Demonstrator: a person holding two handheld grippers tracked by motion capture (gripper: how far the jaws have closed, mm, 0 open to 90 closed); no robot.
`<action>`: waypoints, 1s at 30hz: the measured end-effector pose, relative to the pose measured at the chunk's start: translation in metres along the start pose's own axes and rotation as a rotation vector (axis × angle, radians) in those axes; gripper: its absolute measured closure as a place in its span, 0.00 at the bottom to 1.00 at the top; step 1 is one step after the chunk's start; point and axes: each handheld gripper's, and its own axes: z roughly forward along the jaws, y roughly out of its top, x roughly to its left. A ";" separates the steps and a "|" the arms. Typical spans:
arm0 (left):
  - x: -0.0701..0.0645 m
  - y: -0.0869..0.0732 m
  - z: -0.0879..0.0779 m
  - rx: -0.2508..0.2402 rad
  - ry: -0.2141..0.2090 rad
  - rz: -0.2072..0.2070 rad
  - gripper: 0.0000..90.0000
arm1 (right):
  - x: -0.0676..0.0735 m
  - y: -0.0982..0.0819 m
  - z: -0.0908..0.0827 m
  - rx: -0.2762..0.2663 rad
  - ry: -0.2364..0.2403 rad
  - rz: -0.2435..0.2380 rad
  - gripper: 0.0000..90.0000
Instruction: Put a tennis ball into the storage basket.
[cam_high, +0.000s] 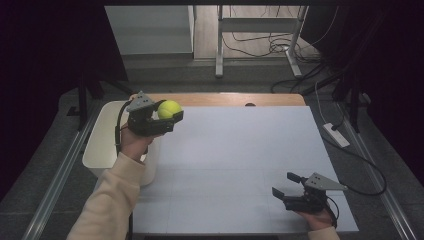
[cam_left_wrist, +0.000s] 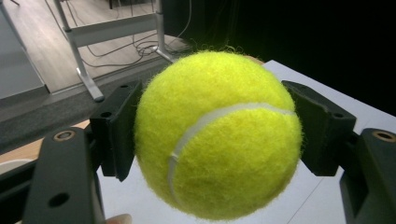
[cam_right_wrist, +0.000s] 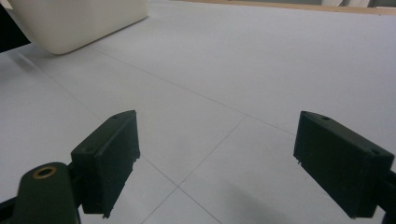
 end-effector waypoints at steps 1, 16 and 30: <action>0.002 -0.001 -0.001 0.002 0.005 -0.002 0.29 | 0.000 0.000 0.000 -0.002 -0.001 0.001 0.16; 0.019 -0.008 -0.010 0.009 0.061 -0.031 0.29 | 0.001 0.000 0.001 0.000 0.000 -0.001 0.16; 0.034 -0.013 -0.023 0.018 0.112 -0.052 0.29 | 0.000 0.000 0.001 -0.002 0.001 -0.004 0.16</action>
